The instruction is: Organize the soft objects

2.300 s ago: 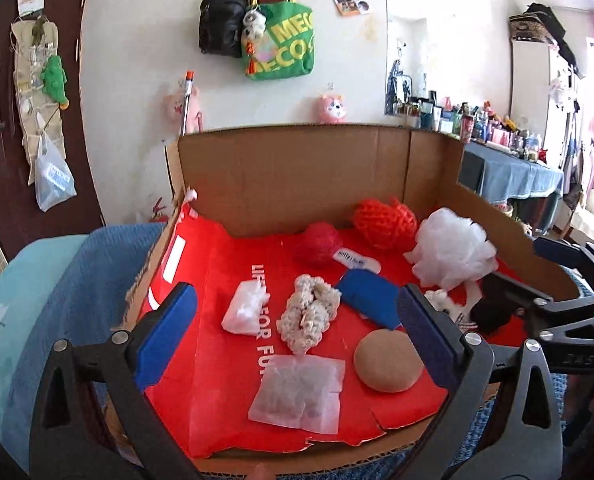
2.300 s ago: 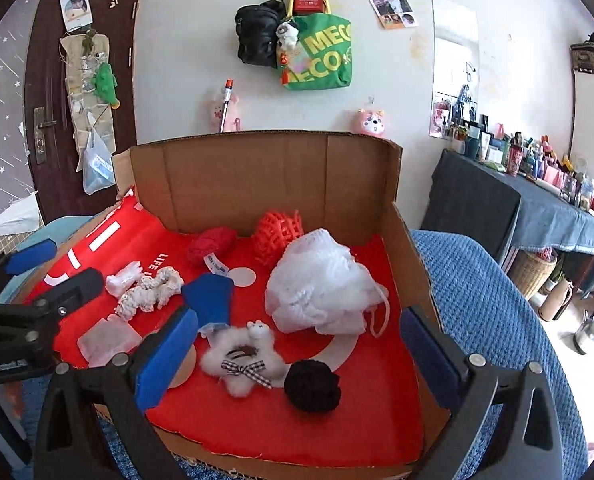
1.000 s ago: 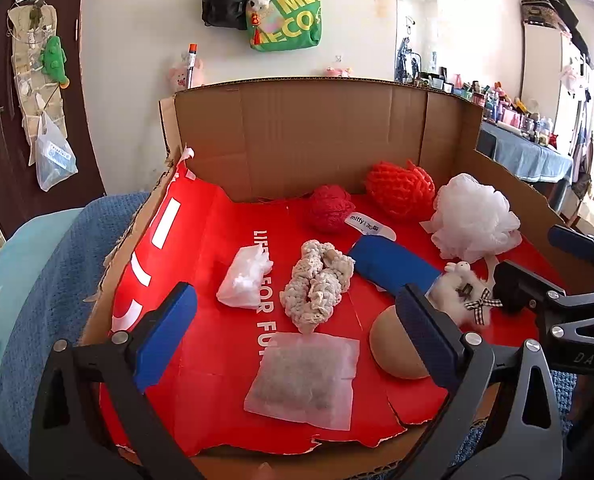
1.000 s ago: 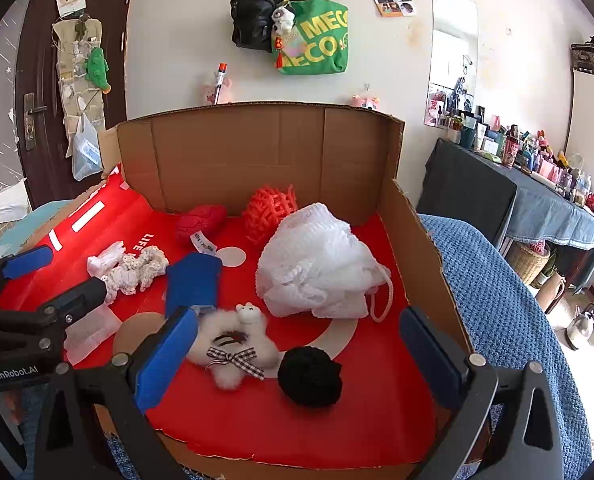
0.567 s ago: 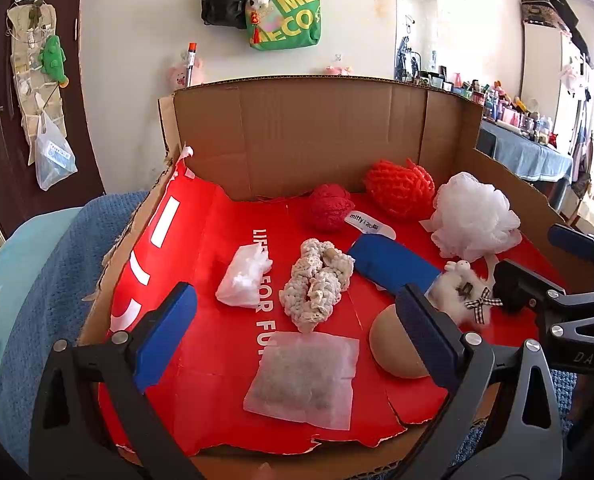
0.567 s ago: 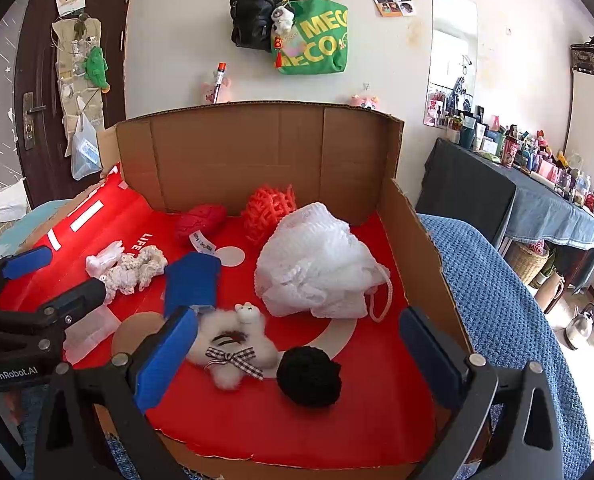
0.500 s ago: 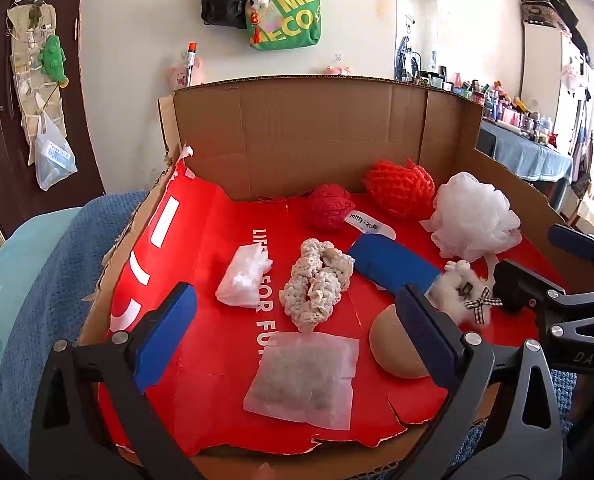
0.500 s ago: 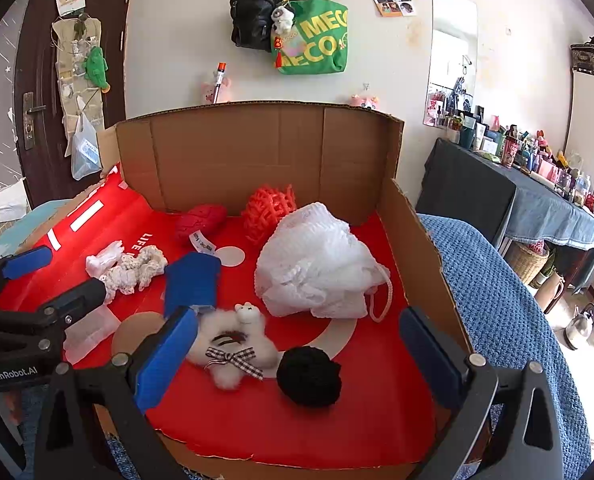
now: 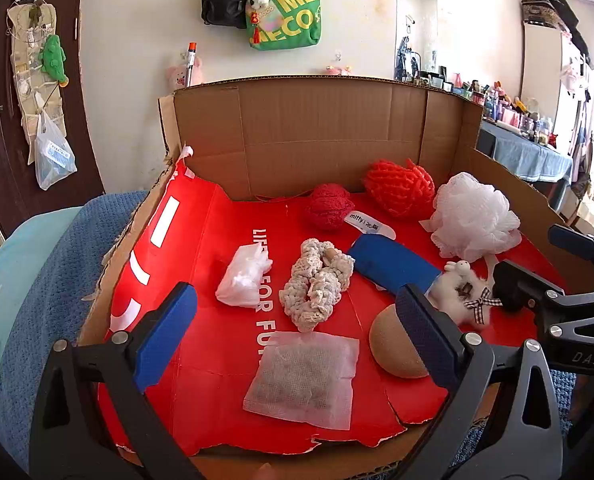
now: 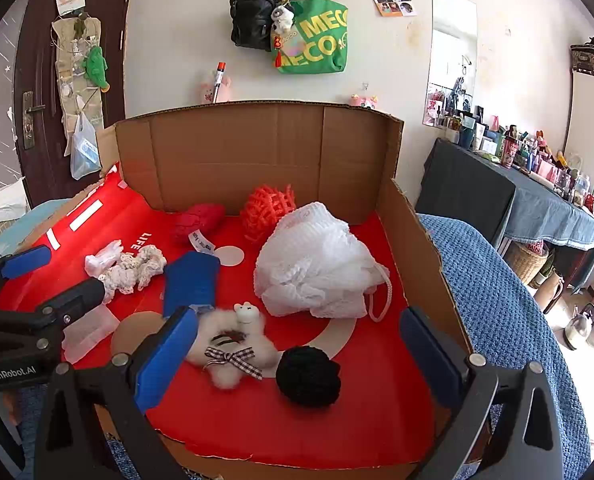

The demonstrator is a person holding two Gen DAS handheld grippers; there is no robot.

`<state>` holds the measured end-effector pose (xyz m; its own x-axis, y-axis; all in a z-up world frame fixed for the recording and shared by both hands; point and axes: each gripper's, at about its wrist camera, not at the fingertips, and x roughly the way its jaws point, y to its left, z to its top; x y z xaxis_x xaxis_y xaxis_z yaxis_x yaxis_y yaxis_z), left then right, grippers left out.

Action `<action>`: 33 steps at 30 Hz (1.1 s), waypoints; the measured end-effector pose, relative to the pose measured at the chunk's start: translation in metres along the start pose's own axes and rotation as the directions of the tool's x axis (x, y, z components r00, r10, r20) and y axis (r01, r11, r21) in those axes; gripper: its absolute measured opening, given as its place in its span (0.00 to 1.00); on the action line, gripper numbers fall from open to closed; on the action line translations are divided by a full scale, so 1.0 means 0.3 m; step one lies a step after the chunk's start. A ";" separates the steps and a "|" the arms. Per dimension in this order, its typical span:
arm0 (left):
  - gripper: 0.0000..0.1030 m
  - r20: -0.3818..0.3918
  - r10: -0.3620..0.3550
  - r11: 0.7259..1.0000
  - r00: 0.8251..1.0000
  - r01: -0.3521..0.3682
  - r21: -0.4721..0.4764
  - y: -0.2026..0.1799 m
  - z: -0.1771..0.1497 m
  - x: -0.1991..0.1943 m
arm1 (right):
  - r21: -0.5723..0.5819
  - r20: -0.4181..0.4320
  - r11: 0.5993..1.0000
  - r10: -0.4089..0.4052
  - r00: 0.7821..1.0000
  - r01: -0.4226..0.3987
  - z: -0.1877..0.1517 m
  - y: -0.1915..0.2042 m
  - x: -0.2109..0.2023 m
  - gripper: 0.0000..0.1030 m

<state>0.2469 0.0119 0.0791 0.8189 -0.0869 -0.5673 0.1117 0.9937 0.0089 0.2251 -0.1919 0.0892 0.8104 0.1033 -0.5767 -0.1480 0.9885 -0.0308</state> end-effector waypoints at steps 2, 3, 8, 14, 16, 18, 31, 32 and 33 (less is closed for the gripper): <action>0.98 0.000 0.000 1.000 1.000 0.000 0.000 0.000 0.000 0.000 | -0.001 0.000 1.000 0.000 1.000 0.000 0.000 0.000 0.000 1.00; 0.98 0.000 0.000 1.000 1.000 0.000 0.001 0.000 0.000 0.000 | 0.000 0.000 1.000 0.000 1.000 0.000 0.000 0.000 0.000 1.00; 0.98 -0.001 -0.001 1.000 1.000 0.001 0.000 -0.002 -0.001 0.001 | 0.000 0.000 1.000 0.000 1.000 0.000 0.000 0.000 0.000 1.00; 0.98 -0.001 0.000 1.000 1.000 0.000 0.001 -0.001 -0.001 0.000 | -0.003 -0.002 1.000 -0.004 1.000 0.004 -0.002 -0.001 0.000 1.00; 0.98 -0.001 0.000 1.000 1.000 0.000 0.001 -0.001 0.000 0.000 | -0.001 -0.002 1.000 -0.004 1.000 0.004 -0.002 -0.002 0.001 1.00; 0.98 0.000 0.000 1.000 1.000 0.000 0.001 -0.001 0.000 0.000 | -0.003 -0.002 1.000 -0.004 1.000 0.004 -0.001 0.000 0.001 1.00; 0.98 0.000 -0.002 1.000 1.000 0.002 0.006 -0.007 -0.005 0.002 | -0.004 -0.002 1.000 -0.004 1.000 0.004 -0.001 -0.002 0.000 1.00; 0.98 0.000 -0.002 1.000 1.000 0.002 0.006 -0.009 -0.006 0.002 | -0.004 -0.002 1.000 -0.004 1.000 0.004 -0.002 -0.002 0.001 1.00; 0.98 0.001 -0.002 1.000 1.000 0.002 0.006 -0.008 -0.005 0.002 | -0.003 -0.002 1.000 -0.005 1.000 0.005 -0.001 -0.001 0.001 1.00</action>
<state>0.2462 0.0096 0.0775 0.8190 -0.0893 -0.5668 0.1169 0.9931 0.0125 0.2251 -0.1922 0.0889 0.8097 0.0985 -0.5785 -0.1461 0.9886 -0.0362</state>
